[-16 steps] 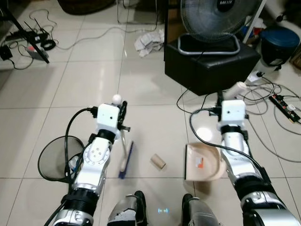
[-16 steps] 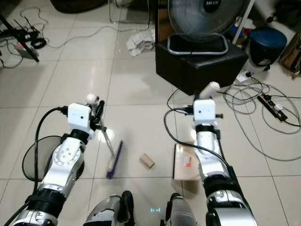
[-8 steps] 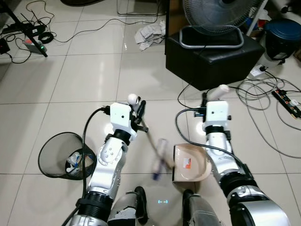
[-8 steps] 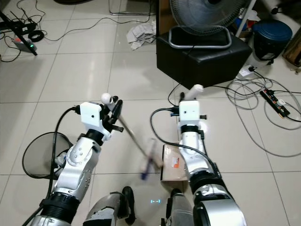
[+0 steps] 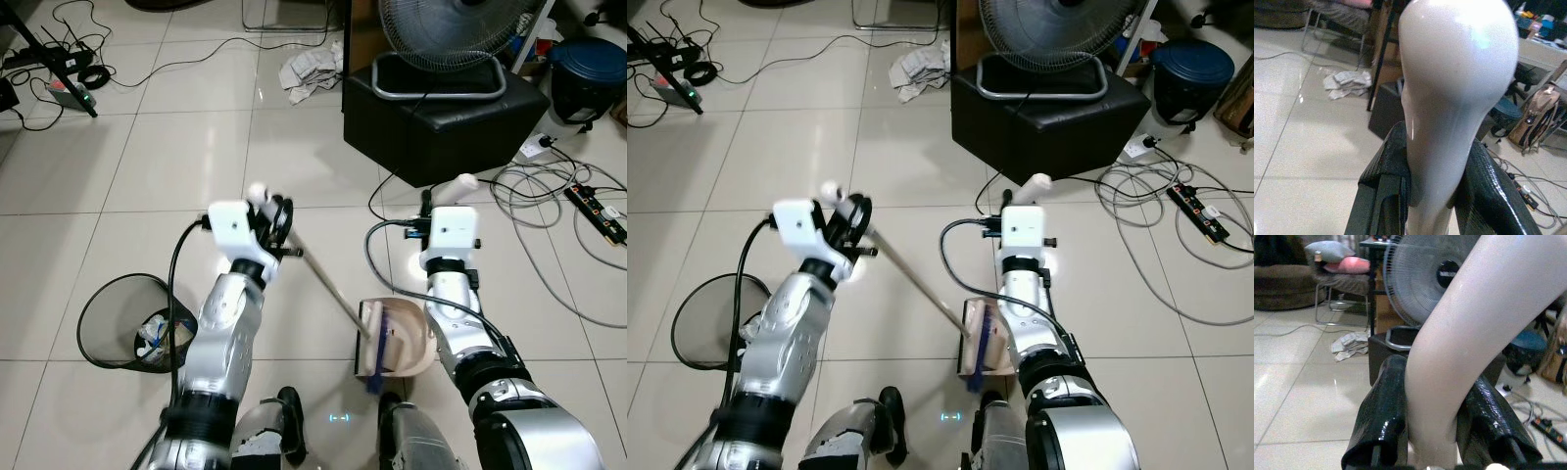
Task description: Sweep floor
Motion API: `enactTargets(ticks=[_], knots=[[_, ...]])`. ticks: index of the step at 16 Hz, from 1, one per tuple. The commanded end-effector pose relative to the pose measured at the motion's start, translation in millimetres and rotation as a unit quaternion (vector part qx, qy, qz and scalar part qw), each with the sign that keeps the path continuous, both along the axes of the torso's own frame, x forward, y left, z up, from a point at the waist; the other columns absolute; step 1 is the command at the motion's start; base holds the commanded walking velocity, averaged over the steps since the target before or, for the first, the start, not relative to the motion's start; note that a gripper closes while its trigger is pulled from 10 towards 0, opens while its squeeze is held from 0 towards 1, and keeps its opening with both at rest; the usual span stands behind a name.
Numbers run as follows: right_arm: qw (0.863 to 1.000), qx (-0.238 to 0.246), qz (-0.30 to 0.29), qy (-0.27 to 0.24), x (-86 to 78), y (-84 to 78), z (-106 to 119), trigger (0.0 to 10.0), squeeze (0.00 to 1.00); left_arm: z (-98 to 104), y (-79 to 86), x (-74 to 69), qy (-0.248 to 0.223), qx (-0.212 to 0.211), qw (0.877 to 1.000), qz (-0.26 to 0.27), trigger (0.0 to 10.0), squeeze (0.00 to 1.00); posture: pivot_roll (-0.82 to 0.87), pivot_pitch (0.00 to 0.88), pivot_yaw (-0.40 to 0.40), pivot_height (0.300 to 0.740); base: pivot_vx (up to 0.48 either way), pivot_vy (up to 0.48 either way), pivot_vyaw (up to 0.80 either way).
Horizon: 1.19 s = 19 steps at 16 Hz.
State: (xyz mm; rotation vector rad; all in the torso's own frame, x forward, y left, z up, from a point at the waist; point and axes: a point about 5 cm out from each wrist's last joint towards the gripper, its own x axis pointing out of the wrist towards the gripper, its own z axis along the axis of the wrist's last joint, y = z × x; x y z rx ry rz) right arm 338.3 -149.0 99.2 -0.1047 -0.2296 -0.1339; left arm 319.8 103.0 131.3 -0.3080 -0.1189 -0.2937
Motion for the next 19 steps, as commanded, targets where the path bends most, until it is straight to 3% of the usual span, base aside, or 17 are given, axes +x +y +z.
enactTargets(ticks=[1, 5, 6, 7, 8, 10, 12, 16, 17, 19], knots=[[0.998, 0.064, 0.001, -0.008, -1.4, 0.3, 0, 10.0, 0.0, 8, 5.8, 6.3, -0.024, 0.004, 1.0, -0.001, 10.0, 0.0, 0.05, 0.183, 0.102, 0.74, 0.0, 0.0, 0.0], [0.996, 0.085, 0.0, -0.012, -4.2, -12.1, -2, 10.0, 0.0, 15, 18.2, 18.5, -0.046, 0.051, 0.998, -0.01, 10.0, 0.0, 0.05, 0.146, 0.093, 0.74, 0.0, 0.0, 0.0], [0.996, 0.089, -0.001, -0.01, -4.8, -14.2, -3, 10.0, 0.0, 20, 25.7, 22.2, -0.063, 0.086, 0.994, 0.0, 10.0, 0.0, 0.04, 0.134, 0.098, 0.74, 0.0, 0.0, 0.0], [0.996, 0.093, 0.001, -0.007, -5.7, -17.7, -4, 10.0, 0.0, 31, 38.4, 28.1, -0.089, 0.133, 0.987, 0.007, 10.0, 0.0, 0.04, 0.114, 0.096, 0.74, 0.0, 0.0, 0.0], [0.995, 0.095, 0.004, -0.008, -7.2, -20.0, -5, 10.0, 0.0, 40, 50.9, 31.4, -0.108, 0.15, 0.983, 0.018, 10.0, 0.0, 0.04, 0.102, 0.095, 0.74, 0.0, 0.0, 0.0], [0.995, 0.098, 0.009, -0.011, -10.8, -26.4, -7, 10.0, 0.0, 65, 87.9, 39.1, -0.141, 0.172, 0.973, 0.066, 10.0, 0.0, 0.05, 0.079, 0.092, 0.74, 0.0, 0.0, 0.0], [0.995, 0.096, 0.009, -0.008, -14.0, -33.0, -10, 10.0, 0.0, 74, 114.6, 42.0, -0.145, 0.185, 0.966, 0.106, 10.0, 0.0, 0.05, 0.065, 0.089, 0.74, 0.0, 0.0, 0.0], [0.995, 0.1, 0.018, -0.013, -15.9, -38.6, -8, 10.0, 0.0, 46, 114.4, 38.0, -0.107, 0.203, 0.969, 0.095, 10.0, 0.0, 0.04, 0.055, 0.094, 0.74, 0.0, 0.0, 0.0], [0.992, 0.12, 0.03, -0.017, -15.8, -39.7, -3, 10.0, 0.0, 24, 110.1, 30.0, -0.08, 0.203, 0.972, 0.09, 10.0, 0.0, 0.02, 0.048, 0.101, 0.74, 0.0, 0.0, 0.0], [0.992, 0.108, 0.042, -0.043, -18.3, -40.8, 13, 10.0, 0.0, 1, 108.6, 17.3, -0.052, 0.192, 0.975, 0.095, 10.0, 0.0, 0.0, 0.038, 0.109, 0.74, 0.0, 0.0, 0.0]])
